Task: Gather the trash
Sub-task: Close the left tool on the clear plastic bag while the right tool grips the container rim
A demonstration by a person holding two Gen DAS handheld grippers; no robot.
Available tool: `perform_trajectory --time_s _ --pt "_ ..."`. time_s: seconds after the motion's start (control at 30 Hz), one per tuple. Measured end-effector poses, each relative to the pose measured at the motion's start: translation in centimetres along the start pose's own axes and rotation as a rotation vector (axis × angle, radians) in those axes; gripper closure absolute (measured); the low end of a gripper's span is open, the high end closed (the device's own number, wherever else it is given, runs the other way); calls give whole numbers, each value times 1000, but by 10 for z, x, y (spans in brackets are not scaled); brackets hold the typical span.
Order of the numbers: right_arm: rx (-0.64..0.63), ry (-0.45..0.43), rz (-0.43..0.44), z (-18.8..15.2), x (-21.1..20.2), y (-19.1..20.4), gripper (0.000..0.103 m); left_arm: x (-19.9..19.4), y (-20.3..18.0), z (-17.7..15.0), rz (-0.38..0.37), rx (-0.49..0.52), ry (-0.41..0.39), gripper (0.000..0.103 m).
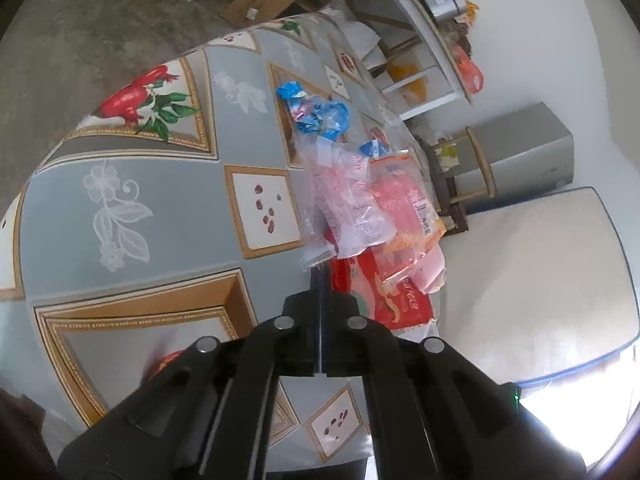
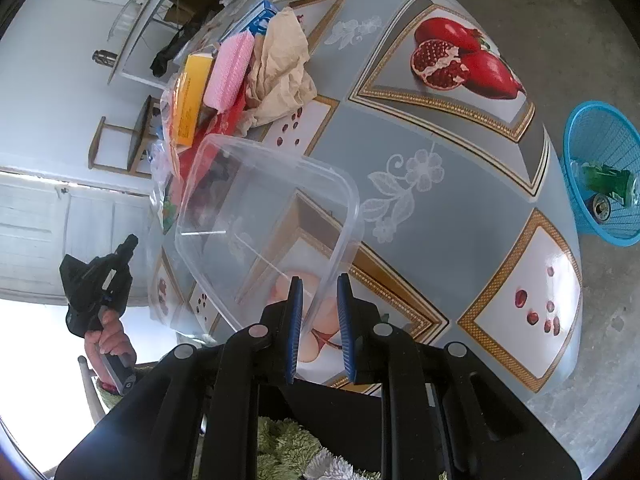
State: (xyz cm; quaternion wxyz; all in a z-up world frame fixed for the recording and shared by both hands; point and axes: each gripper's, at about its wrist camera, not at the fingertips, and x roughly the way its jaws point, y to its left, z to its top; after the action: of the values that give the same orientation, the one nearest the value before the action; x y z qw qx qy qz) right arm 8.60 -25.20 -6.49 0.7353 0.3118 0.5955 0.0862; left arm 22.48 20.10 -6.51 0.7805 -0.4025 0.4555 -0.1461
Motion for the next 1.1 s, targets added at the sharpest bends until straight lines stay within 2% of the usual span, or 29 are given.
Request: perform_trajectory --time_s 0.03,0.07,0.13,0.17,0.3,0.53,0.67,0.73,0.83,0.9,0.93,1.1 --pt "2 2 1 0 1 0 85 1 2 2 -6 -13 4 95" --pt "4 3 1 0 2 0 85 5 4 8 -28 -35 10 75" --pt "6 1 1 -1 3 1 85 14 11 15 -55 -87 22 47" --pt "4 0 2 -1 3 2 85 23 13 18 -66 -125 37 46" --pt "1 -2 0 0 2 3 84 57 22 30 -102 -246 114 46" --pt "6 -1 3 1 3 2 84 85 12 37 -80 -271 147 48" --pt "6 0 6 2 3 2 84 92 12 40 -45 -290 158 70" --pt "7 1 8 2 4 1 84 93 14 39 -42 -295 167 76" --pt "11 3 11 3 5 0 84 96 17 38 -49 -303 170 79" --pt "11 2 11 3 5 1 84 96 16 39 -53 -304 161 84" --pt "11 1 12 3 5 0 84 95 16 39 -57 -303 160 91" --pt "11 0 12 3 4 0 84 85 15 35 -69 -286 121 98"
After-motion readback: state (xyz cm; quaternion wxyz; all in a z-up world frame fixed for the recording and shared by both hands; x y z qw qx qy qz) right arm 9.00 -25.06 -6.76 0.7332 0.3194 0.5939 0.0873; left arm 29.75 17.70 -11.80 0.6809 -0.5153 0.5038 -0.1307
